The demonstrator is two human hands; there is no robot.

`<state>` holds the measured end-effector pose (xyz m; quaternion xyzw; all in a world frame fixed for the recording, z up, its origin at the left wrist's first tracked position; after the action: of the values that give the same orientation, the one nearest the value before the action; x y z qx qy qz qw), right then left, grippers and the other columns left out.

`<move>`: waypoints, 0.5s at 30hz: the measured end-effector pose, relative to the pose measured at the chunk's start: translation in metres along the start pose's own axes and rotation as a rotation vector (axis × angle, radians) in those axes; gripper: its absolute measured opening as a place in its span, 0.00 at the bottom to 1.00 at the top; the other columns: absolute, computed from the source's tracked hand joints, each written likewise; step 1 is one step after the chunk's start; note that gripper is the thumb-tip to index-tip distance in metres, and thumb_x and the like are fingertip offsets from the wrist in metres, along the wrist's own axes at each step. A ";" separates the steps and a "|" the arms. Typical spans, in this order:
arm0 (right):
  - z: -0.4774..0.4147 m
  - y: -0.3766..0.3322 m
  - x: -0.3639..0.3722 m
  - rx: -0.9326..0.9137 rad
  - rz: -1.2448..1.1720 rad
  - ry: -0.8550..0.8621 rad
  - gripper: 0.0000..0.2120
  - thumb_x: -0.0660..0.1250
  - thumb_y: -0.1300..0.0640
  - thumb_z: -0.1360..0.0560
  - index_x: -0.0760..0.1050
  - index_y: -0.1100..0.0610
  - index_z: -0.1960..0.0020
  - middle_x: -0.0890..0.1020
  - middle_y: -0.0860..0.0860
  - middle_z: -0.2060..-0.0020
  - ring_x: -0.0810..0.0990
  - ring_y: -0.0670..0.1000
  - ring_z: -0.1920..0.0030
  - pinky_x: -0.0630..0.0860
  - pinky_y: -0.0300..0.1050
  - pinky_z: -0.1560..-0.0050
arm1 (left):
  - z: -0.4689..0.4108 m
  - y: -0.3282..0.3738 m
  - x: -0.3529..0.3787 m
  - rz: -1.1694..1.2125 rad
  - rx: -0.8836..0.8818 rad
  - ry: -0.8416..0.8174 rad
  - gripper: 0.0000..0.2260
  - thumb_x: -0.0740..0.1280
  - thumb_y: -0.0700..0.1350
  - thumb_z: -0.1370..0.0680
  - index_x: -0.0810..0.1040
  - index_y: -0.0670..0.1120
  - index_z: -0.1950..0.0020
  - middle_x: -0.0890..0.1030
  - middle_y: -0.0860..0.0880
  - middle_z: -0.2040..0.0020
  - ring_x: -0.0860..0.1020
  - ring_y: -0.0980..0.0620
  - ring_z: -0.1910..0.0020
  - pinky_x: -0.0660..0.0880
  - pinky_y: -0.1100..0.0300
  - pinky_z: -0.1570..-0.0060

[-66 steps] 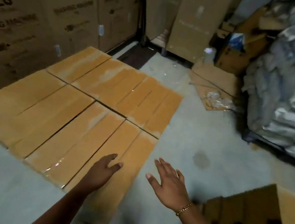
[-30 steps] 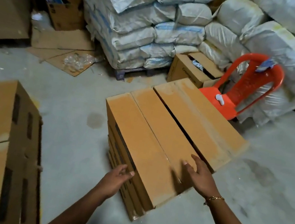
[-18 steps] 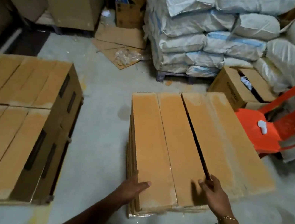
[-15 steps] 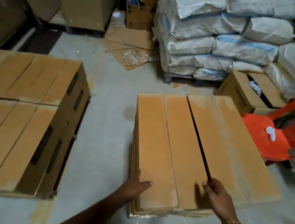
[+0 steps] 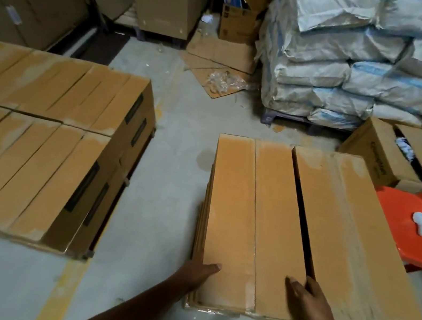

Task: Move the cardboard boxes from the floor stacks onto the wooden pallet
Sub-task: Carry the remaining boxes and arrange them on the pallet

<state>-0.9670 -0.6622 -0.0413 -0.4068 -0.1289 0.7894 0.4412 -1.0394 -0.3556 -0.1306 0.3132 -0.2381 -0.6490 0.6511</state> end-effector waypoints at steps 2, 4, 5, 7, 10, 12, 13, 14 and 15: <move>0.005 -0.010 0.001 0.015 -0.092 -0.028 0.32 0.69 0.43 0.22 0.67 0.57 0.23 0.73 0.57 0.28 0.74 0.60 0.34 0.69 0.53 0.32 | 0.001 0.000 -0.001 0.017 -0.034 -0.012 0.51 0.75 0.73 0.36 0.65 0.48 0.21 0.75 0.49 0.27 0.76 0.51 0.31 0.72 0.51 0.29; 0.005 -0.015 0.002 0.038 -0.157 -0.054 0.30 0.70 0.47 0.22 0.69 0.60 0.25 0.73 0.57 0.28 0.73 0.58 0.37 0.67 0.50 0.36 | 0.027 0.026 -0.001 0.029 -0.023 -0.015 0.35 0.76 0.58 0.27 0.68 0.48 0.25 0.79 0.50 0.33 0.78 0.53 0.36 0.74 0.59 0.35; 0.003 -0.015 0.003 0.067 -0.177 -0.052 0.33 0.71 0.46 0.23 0.68 0.59 0.24 0.72 0.57 0.26 0.72 0.58 0.35 0.66 0.50 0.34 | 0.031 0.032 -0.001 0.037 -0.005 -0.020 0.31 0.76 0.54 0.25 0.68 0.48 0.26 0.79 0.51 0.34 0.79 0.54 0.37 0.74 0.61 0.38; 0.005 -0.016 0.003 0.092 -0.202 -0.027 0.40 0.74 0.42 0.27 0.65 0.59 0.22 0.68 0.56 0.23 0.70 0.59 0.29 0.64 0.52 0.28 | 0.035 0.037 0.004 0.030 0.023 -0.017 0.33 0.76 0.57 0.27 0.68 0.52 0.26 0.79 0.52 0.34 0.79 0.54 0.38 0.75 0.60 0.38; 0.016 -0.033 0.010 0.059 -0.227 -0.033 0.49 0.75 0.37 0.30 0.60 0.59 0.20 0.64 0.54 0.21 0.64 0.59 0.23 0.60 0.55 0.23 | 0.038 0.043 -0.002 0.038 0.058 0.065 0.30 0.77 0.57 0.29 0.68 0.59 0.31 0.80 0.55 0.36 0.80 0.56 0.39 0.75 0.64 0.38; 0.026 -0.052 0.015 0.006 -0.265 -0.035 0.44 0.76 0.42 0.28 0.62 0.58 0.20 0.65 0.54 0.21 0.65 0.58 0.23 0.59 0.55 0.22 | 0.043 0.055 -0.016 0.040 0.125 0.129 0.27 0.76 0.51 0.25 0.66 0.60 0.32 0.79 0.55 0.36 0.79 0.59 0.40 0.72 0.72 0.43; 0.024 -0.058 0.017 -0.028 -0.281 -0.055 0.42 0.75 0.44 0.27 0.62 0.58 0.20 0.66 0.54 0.22 0.65 0.58 0.23 0.59 0.55 0.22 | 0.047 0.062 -0.024 0.045 0.155 0.152 0.27 0.76 0.50 0.24 0.66 0.59 0.30 0.79 0.55 0.35 0.78 0.59 0.40 0.71 0.72 0.43; 0.030 -0.069 0.020 -0.051 -0.264 -0.059 0.40 0.74 0.45 0.25 0.62 0.57 0.20 0.66 0.55 0.22 0.64 0.58 0.23 0.58 0.55 0.22 | 0.053 0.069 -0.033 0.053 0.179 0.170 0.27 0.75 0.51 0.23 0.67 0.58 0.28 0.79 0.56 0.36 0.78 0.60 0.41 0.71 0.72 0.43; 0.035 -0.078 0.025 -0.058 -0.285 -0.093 0.39 0.73 0.46 0.24 0.62 0.57 0.20 0.66 0.55 0.22 0.64 0.59 0.23 0.58 0.55 0.23 | 0.057 0.074 -0.044 0.070 0.203 0.193 0.28 0.75 0.51 0.23 0.67 0.57 0.26 0.79 0.57 0.37 0.78 0.61 0.42 0.71 0.74 0.44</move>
<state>-0.9542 -0.5919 0.0114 -0.3600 -0.2284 0.7329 0.5302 -1.0307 -0.3202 -0.0344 0.4298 -0.2494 -0.5655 0.6582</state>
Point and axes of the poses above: each hand's wrist, its own z-axis away from the middle knuckle, its own x-axis out of the palm, y = z × x, the point moved 6 cm from there along -z, towards the middle knuckle
